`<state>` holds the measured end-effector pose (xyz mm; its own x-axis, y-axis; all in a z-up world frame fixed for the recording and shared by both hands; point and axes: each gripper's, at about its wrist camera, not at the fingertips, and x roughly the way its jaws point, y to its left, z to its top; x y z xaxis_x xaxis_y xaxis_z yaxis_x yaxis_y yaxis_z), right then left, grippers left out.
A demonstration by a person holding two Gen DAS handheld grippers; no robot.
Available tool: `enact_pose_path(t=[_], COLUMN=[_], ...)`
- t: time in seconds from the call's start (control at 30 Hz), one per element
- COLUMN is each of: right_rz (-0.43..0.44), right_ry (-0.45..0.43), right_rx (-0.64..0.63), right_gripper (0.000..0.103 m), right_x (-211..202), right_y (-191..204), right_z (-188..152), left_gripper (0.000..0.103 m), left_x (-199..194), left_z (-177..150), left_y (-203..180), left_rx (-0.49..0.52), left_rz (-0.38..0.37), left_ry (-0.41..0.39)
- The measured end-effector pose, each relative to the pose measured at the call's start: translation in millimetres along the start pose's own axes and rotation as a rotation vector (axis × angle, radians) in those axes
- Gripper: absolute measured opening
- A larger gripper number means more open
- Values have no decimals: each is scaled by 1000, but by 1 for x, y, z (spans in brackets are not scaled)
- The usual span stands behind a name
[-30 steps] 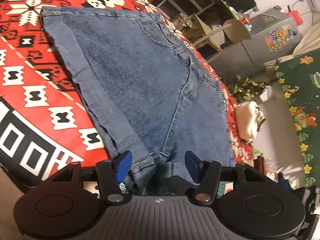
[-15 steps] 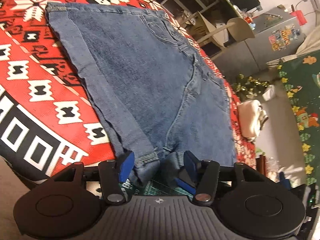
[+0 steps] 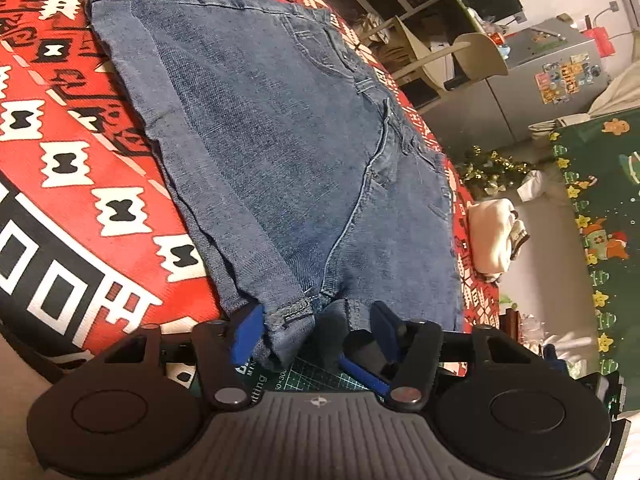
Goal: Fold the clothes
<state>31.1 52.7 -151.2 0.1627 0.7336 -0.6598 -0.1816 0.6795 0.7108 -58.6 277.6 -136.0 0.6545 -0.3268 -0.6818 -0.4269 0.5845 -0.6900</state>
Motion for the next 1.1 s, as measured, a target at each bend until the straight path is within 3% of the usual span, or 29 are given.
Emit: enact_pose_path(t=[0.03, 0.1, 0.17, 0.27, 0.33, 0.53, 0.63, 0.77, 0.9, 1.1], right_rz=[-6, -21, -30, 6, 50, 40, 84, 67, 101, 97], right_ry=[-2, -11, -31, -51, -14, -14, -28, -14, 20, -49], right_rx=[-1, 5, 22, 78, 114, 171, 226, 215, 288, 340], right_gripper=[32, 32, 32, 32, 36, 37, 42, 44, 48, 49], right_x=[1, 2, 1, -4, 1, 11, 11, 21, 31, 34], right_y=[1, 0, -2, -8, -11, -16, -21, -17, -24, -30], right_z=[-1, -2, -2, 1, 3, 3, 2, 1, 0, 2], left_gripper=[47, 29, 22, 21, 21, 26, 28, 28, 29, 29], left_x=[0, 1, 1, 2, 2, 2, 1, 1, 0, 0], left_z=[0, 0, 0, 0, 0, 1, 0, 0, 0, 1], left_y=[0, 0, 0, -1, -1, 0, 1, 1, 1, 1], left_rx=[0, 0, 1, 1, 1, -3, -11, -9, -13, -13], left_rz=[2, 7, 12, 20, 25, 34, 27, 33, 30, 34], left_ry=[0, 0, -1, -1, -2, -12, -26, -22, -29, -31])
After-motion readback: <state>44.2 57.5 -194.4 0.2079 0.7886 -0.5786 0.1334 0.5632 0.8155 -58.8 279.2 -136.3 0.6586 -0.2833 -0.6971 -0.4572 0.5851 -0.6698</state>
